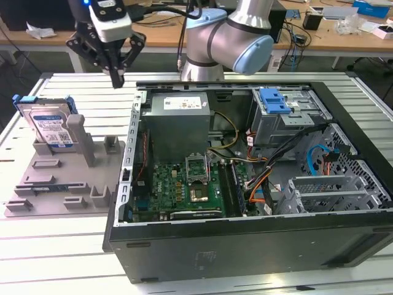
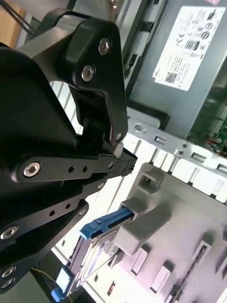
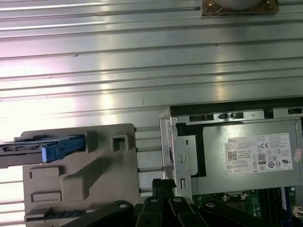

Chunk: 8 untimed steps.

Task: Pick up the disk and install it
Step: 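Reach for the disk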

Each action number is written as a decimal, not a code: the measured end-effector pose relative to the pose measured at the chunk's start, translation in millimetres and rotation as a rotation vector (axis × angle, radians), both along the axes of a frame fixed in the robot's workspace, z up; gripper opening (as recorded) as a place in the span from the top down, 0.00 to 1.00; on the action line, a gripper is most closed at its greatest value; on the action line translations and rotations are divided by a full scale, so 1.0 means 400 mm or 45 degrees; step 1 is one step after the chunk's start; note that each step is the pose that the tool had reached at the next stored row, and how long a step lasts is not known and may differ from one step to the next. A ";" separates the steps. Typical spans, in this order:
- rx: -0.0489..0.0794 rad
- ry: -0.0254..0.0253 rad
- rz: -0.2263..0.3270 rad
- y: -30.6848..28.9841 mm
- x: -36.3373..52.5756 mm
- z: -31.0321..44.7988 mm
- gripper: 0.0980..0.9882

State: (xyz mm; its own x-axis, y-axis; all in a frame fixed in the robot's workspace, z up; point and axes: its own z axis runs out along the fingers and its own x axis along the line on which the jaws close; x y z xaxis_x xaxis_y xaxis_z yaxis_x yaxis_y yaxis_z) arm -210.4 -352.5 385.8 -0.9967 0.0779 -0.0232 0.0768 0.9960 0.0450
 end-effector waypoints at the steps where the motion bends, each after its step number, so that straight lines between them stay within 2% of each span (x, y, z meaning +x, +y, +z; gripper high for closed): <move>1: 0.000 0.0000 0.000 0.006 -0.014 -0.001 0.99; 8: 0.000 -0.0001 0.000 0.037 -0.079 -0.009 0.99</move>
State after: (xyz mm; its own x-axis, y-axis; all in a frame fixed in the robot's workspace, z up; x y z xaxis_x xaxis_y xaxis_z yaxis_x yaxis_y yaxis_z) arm -242.1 -337.7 382.3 -0.9967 0.0779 -0.0233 0.0768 0.9960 0.0450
